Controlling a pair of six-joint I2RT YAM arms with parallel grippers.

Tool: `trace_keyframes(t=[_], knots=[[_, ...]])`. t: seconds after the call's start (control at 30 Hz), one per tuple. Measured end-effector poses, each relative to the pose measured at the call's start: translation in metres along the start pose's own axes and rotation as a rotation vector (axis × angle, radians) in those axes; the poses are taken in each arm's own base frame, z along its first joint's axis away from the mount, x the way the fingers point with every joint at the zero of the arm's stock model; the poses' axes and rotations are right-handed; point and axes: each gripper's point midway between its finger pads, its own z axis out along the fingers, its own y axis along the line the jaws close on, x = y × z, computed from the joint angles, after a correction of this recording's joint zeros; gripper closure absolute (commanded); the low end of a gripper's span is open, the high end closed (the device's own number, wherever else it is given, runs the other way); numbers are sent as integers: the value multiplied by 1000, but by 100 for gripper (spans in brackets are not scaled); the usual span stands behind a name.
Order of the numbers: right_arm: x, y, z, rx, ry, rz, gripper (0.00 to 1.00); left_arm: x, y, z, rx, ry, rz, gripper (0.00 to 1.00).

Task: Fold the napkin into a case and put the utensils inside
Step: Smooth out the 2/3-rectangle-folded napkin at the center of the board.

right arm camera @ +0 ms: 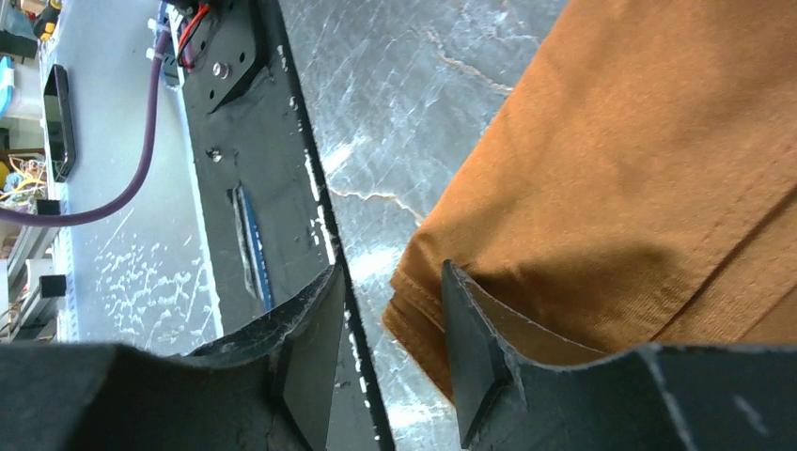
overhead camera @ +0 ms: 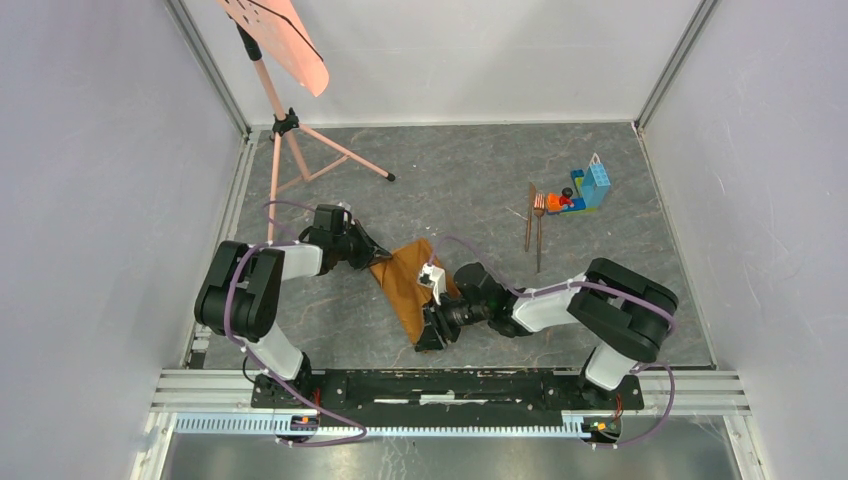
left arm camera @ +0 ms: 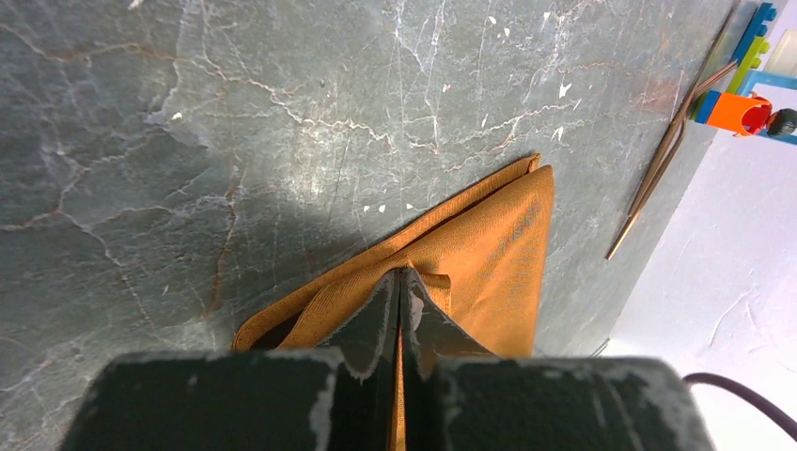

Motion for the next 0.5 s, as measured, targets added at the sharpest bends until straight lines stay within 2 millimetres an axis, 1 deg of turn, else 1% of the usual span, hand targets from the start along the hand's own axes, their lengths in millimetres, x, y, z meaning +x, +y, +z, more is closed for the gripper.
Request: trace_keyframes(t=[0.07, 0.17, 0.33, 0.43, 0.5], knots=[[2, 4, -2, 3, 8, -6, 50, 0, 0, 0, -1, 0, 0, 93], [-3, 7, -6, 6, -3, -22, 49, 1, -1, -1, 0, 10, 0, 90], [-2, 6, -4, 7, -6, -12, 50, -1, -5, -4, -14, 33, 35, 84], [2, 8, -3, 4, -2, -10, 50, -2, -9, -10, -18, 37, 57, 80], [4, 6, -3, 17, 2, -12, 49, -3, -16, -19, -14, 34, 70, 77]])
